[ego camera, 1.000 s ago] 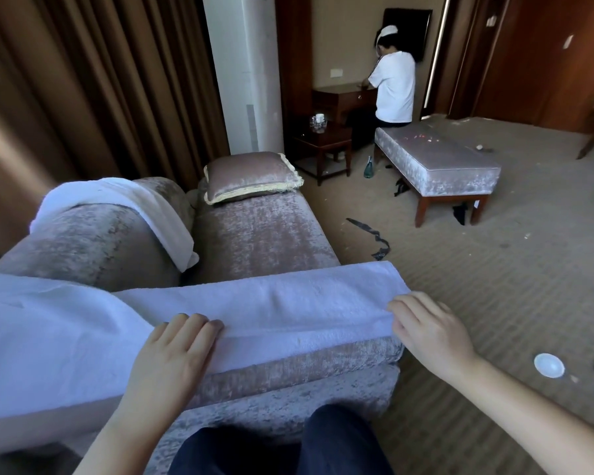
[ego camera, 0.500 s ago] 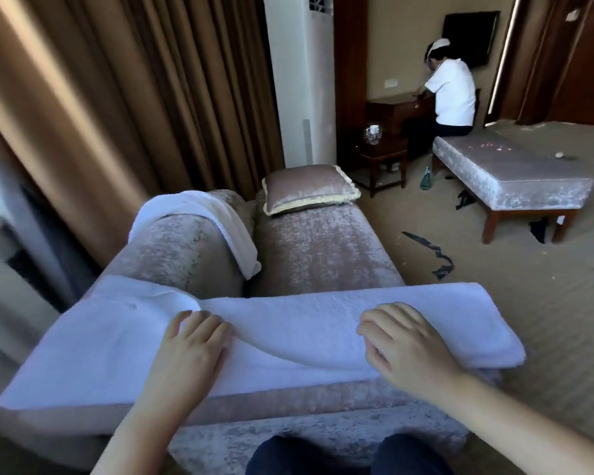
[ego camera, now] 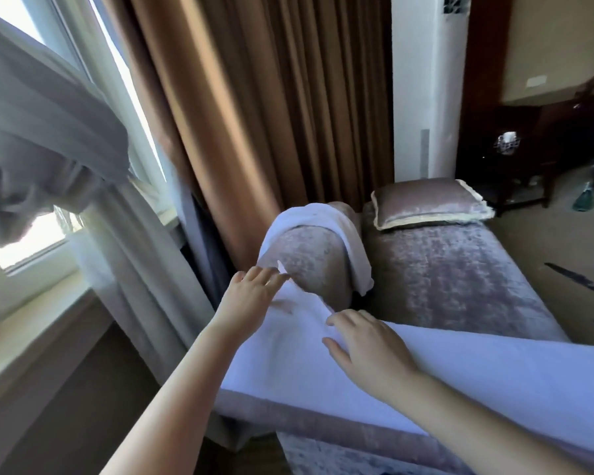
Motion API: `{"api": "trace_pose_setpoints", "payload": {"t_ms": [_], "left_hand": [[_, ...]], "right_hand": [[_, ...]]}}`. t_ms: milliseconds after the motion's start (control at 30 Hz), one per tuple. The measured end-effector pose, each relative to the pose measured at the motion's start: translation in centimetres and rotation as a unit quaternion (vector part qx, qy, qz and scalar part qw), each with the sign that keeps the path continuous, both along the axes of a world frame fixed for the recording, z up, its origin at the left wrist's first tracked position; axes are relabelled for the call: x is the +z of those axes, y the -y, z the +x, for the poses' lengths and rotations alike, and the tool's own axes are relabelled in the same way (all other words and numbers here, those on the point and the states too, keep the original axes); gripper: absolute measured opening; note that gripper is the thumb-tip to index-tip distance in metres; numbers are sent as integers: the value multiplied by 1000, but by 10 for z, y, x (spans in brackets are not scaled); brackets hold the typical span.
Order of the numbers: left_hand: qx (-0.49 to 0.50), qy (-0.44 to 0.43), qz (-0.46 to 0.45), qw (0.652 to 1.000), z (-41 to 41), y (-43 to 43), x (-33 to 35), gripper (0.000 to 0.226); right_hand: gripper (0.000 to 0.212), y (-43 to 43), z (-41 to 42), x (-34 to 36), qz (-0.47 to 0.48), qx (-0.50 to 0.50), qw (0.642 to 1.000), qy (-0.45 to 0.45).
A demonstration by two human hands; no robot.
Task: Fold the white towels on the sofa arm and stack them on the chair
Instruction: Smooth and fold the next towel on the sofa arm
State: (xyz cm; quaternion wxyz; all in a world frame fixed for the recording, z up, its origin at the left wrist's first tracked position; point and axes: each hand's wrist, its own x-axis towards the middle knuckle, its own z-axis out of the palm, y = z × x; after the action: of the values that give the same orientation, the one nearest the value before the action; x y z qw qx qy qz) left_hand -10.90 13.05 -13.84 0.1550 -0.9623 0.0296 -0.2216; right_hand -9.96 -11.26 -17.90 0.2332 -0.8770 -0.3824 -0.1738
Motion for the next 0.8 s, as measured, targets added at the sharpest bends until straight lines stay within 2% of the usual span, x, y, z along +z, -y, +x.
{"api": "trace_pose_setpoints", "payload": {"t_ms": [133, 267, 400, 467, 500, 533, 600, 700, 800], "left_hand": [[5, -11, -80, 997, -1, -11, -2, 48], [-30, -2, -114, 993, 2, -7, 2, 53], [-89, -28, -40, 995, 12, -8, 6, 84], [-99, -35, -6, 994, 20, -9, 14, 85], [-110, -37, 10, 993, 24, -9, 18, 78], [-123, -32, 36, 991, 29, -10, 22, 64], [-129, -9, 79, 988, 35, -14, 32, 35], [-124, 22, 31, 991, 27, -25, 37, 27], [-67, 47, -57, 995, 2, -37, 19, 29]], "right_hand": [[29, -27, 15, 9, -1, 4, 1000, -28], [25, -45, 29, 20, 11, -4, 998, -66], [24, -50, 26, 25, 56, 10, 997, -58], [22, -49, 23, 26, 70, 21, 997, -40], [21, -48, 22, 26, 67, 31, 997, -31], [21, -47, 20, 28, 57, 38, 998, -14], [22, -45, 20, 27, 43, 29, 995, 90], [21, -44, 14, 14, 34, 34, 971, 234], [20, -50, -3, -5, -13, 104, 958, 268]]}}
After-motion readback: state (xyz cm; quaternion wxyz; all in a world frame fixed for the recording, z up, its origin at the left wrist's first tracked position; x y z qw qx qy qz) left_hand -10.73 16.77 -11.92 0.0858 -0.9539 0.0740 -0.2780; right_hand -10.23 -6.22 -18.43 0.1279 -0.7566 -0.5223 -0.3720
